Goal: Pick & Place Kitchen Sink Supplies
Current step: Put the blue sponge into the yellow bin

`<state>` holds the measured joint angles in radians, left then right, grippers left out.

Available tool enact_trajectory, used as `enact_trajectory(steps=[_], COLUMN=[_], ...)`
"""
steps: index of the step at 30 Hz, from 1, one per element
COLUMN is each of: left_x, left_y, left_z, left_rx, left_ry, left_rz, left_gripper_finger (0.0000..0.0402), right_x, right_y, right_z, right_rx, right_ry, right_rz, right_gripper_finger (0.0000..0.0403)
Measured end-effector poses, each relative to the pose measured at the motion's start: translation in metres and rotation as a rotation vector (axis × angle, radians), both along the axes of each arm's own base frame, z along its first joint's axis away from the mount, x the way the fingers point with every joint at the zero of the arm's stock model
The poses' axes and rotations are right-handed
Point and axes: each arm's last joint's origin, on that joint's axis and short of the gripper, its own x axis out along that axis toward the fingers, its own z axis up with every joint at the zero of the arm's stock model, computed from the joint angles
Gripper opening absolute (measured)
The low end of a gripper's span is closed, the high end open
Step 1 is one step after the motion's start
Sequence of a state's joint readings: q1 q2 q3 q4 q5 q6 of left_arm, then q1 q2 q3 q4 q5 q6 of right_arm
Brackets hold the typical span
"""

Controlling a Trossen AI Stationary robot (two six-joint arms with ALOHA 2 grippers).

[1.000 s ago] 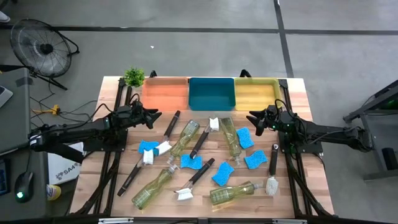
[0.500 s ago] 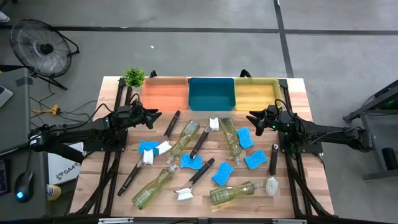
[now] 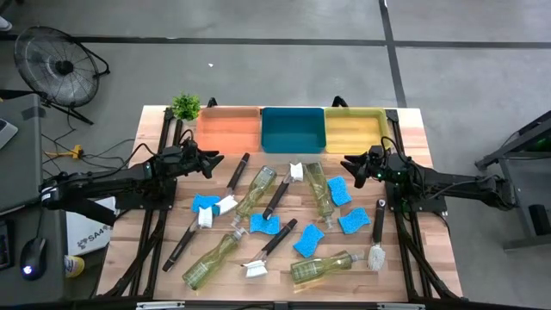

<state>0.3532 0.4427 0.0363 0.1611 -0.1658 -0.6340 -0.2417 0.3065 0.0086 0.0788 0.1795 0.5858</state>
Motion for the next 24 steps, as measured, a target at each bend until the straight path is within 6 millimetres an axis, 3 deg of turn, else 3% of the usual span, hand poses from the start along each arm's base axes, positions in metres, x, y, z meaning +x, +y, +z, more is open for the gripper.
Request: enact_trajectory(steps=[7, 17, 24], left_x=[0.000, 0.000, 0.000], left_y=[0.000, 0.000, 0.000], left_z=[0.000, 0.000, 0.000], left_rx=[0.000, 0.000, 0.000], left_ry=[0.000, 0.000, 0.001], left_rz=[0.000, 0.000, 0.000], left_gripper_finger=[0.0205, 0.0205, 0.0205], right_x=[-0.001, -0.008, -0.007], right_y=[0.002, -0.009, -0.010], right_z=[0.007, 0.036, 0.039], right_rx=[0.109, 0.281, 0.499], right_ry=[0.094, 0.380, 0.551], right_rz=[0.096, -0.174, -0.268], right_gripper_finger=[0.0183, 0.0184, 0.0186])
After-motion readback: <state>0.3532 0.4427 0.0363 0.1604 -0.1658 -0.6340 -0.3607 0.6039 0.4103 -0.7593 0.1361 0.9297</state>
